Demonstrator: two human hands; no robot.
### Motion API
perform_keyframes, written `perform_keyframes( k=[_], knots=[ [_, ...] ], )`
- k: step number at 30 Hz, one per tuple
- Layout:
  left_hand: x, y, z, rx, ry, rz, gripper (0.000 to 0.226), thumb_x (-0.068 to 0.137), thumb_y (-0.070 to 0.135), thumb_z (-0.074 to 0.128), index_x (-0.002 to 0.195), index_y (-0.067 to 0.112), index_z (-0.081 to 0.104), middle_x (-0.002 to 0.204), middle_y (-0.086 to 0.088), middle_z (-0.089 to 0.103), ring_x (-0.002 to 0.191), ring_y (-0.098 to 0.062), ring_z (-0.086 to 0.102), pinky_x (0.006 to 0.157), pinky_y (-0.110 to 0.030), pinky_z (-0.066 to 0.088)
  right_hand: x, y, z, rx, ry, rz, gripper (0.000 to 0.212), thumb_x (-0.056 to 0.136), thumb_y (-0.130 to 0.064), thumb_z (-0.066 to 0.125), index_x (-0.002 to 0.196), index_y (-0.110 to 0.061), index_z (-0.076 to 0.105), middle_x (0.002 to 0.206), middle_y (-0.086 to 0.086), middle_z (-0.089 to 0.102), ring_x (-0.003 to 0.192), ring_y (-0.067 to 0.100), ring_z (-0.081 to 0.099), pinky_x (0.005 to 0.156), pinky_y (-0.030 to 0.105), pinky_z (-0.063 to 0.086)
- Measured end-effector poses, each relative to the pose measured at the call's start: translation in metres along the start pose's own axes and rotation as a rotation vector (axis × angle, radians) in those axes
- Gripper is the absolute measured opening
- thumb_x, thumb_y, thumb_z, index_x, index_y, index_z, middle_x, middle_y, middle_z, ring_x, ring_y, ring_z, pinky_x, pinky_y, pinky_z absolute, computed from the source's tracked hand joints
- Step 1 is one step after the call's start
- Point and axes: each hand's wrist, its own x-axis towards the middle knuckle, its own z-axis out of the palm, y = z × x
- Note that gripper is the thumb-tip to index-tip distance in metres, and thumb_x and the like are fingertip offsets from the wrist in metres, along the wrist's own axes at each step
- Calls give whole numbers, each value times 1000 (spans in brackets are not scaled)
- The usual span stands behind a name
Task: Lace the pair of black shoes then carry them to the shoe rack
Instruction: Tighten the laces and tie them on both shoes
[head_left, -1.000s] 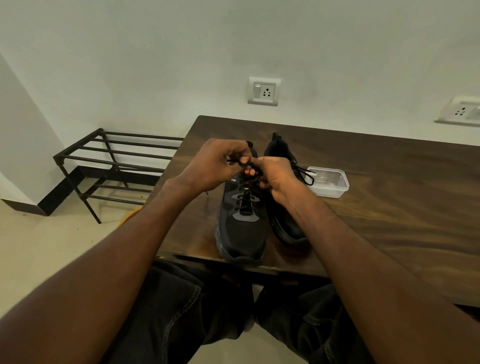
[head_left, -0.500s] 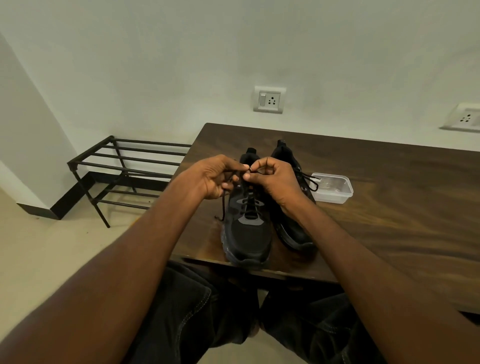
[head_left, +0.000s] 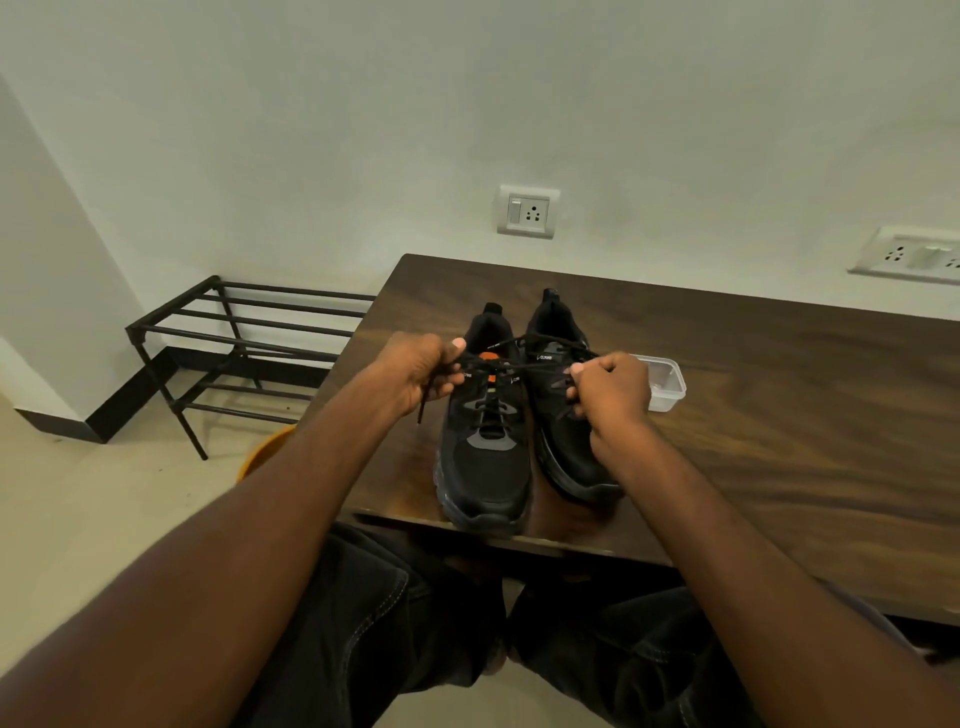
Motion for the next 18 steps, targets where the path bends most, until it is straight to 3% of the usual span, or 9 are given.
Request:
perform_keyframes(
  k=[2,4,12,16,18],
  knots=[
    [2,-4,3,-37,29,-29,12,101,13,62,90,9,63,75,-6,64,64,-14,61,59,-24,51,-1,-2,1,163,-10,116,22,98,2,57,79,-8,60,75,9,66,55,15,59,43,24,46],
    [5,-6,4,-74,69,-48,12,100,9,62,88,8,64,74,-8,65,61,-14,61,55,-24,52,1,-3,1,283,-12,211,30,97,11,49,74,-5,56,68,9,57,48,14,51,37,21,40],
    [7,-12,10,-83,223,-61,7,98,2,61,98,2,67,74,-11,67,51,-15,61,45,-25,50,1,-1,-2,334,75,287,32,95,16,45,70,-2,53,64,9,54,39,12,48,35,20,44],
    [5,-17,10,-59,269,-56,10,98,5,63,105,0,69,86,-14,72,63,-19,67,57,-30,59,-2,-4,-7,258,57,261,30,97,10,49,71,-3,58,66,10,59,42,12,50,36,21,44],
    [-3,-19,9,118,314,14,14,99,18,67,100,5,70,95,-13,73,76,-21,70,68,-37,60,-1,-1,-14,40,-24,124,22,96,-2,59,76,-10,64,77,10,68,53,16,59,44,25,49]
  ],
)
